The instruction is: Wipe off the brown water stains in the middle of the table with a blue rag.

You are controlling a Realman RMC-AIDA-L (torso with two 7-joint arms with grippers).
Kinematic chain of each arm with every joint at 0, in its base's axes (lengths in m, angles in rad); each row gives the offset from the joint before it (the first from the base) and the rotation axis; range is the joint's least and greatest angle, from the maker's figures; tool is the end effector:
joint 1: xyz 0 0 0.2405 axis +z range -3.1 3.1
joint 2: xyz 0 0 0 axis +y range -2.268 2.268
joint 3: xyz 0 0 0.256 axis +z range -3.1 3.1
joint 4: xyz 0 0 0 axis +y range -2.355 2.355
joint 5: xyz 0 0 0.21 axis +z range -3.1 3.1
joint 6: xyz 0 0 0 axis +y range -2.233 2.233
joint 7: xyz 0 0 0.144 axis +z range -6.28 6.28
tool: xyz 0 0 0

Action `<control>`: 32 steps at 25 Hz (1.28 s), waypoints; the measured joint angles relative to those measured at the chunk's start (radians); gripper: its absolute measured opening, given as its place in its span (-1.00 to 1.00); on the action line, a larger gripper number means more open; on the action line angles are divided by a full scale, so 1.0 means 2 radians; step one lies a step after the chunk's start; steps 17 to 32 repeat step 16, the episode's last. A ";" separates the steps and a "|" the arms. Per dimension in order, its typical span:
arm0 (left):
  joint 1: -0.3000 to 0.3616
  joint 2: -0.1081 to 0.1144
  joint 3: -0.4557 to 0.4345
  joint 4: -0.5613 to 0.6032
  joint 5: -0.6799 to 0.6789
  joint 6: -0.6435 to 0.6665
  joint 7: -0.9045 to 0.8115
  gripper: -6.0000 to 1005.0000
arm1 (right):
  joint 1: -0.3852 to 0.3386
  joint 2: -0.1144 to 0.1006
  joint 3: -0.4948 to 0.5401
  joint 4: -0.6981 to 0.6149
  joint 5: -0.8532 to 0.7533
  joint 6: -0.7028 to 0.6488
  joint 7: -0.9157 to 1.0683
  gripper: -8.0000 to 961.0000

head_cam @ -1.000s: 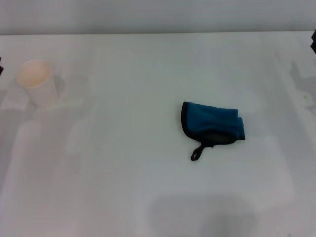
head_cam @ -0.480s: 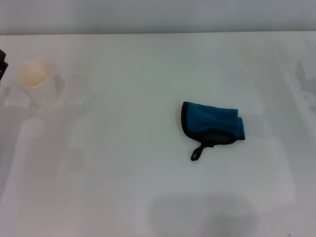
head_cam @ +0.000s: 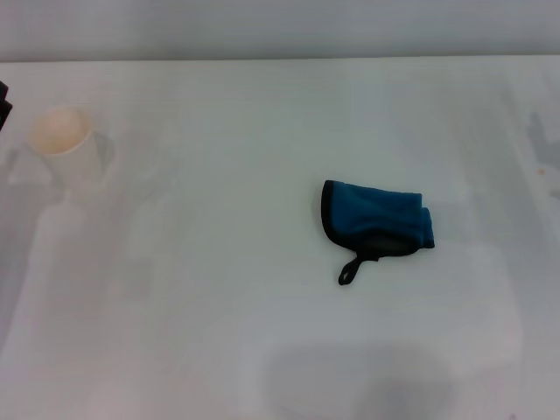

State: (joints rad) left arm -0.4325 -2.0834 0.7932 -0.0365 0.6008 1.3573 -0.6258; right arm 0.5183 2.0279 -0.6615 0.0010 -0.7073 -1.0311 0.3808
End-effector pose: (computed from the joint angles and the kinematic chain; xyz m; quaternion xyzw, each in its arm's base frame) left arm -0.3489 0.3067 0.0111 -0.6040 -0.3492 -0.4396 0.5657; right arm 0.3705 0.3504 0.0242 -0.6557 0.3265 0.2721 0.6240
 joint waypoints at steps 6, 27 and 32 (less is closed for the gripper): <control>-0.006 -0.001 0.000 -0.003 -0.001 0.000 -0.001 0.77 | 0.000 0.000 0.000 0.008 0.000 0.008 -0.001 0.45; -0.011 -0.001 0.001 -0.003 0.001 -0.015 -0.003 0.77 | 0.002 0.000 0.000 0.009 0.012 0.007 -0.004 0.45; -0.011 -0.001 0.001 -0.003 0.001 -0.015 -0.003 0.77 | 0.002 0.000 0.000 0.009 0.012 0.007 -0.004 0.45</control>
